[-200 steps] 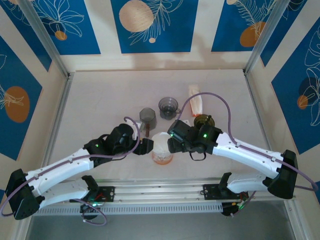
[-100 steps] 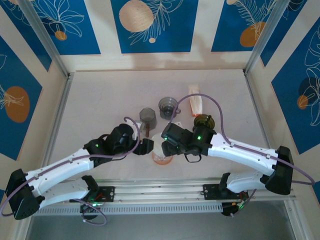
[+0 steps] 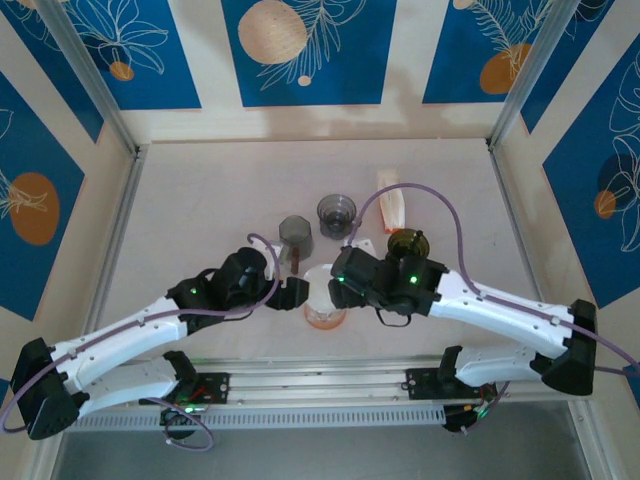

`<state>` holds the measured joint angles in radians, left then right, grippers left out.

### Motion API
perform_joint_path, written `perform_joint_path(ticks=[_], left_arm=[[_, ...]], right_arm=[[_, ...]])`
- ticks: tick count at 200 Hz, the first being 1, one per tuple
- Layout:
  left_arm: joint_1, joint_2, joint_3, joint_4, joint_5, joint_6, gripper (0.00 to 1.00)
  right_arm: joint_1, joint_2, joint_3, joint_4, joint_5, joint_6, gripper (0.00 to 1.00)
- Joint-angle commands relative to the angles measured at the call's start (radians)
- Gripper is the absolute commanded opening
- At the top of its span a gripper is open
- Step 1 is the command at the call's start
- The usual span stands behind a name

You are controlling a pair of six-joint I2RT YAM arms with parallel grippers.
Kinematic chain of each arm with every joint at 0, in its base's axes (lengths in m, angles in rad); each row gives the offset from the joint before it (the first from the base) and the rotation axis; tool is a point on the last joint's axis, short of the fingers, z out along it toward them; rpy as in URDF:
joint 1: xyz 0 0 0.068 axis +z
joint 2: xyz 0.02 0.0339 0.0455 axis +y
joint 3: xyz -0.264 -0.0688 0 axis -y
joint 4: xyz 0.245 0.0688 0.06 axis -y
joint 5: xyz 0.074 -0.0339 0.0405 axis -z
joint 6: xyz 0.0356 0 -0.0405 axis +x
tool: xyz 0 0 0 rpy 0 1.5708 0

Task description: Place the coffee filter in the dripper

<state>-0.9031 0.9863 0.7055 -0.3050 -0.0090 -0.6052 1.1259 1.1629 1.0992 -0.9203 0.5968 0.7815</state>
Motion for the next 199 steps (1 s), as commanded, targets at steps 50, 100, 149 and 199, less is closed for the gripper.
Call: perform_joint_path(ticks=[50,100,149,199], left_arm=[[0.012,-0.090,0.025,0.029,0.017,-0.017,0.89],[0.157,-0.196,0.040,-0.103,-0.065,-0.006,0.71],[0.388,-0.125,-0.041,-0.069,0.038,-0.012,0.67],[0.442,0.035,-0.066,0.069,-0.037,-0.050,0.65]], right_arm=[[0.002,-0.133,-0.043,-0.011,0.111,0.078,0.71],[-0.008,-0.194,-0.108,-0.018,0.130,0.135,0.71],[-0.014,-0.231,-0.172,-0.027,0.121,0.178,0.71],[-0.015,-0.278,-0.220,-0.049,0.107,0.222,0.71]])
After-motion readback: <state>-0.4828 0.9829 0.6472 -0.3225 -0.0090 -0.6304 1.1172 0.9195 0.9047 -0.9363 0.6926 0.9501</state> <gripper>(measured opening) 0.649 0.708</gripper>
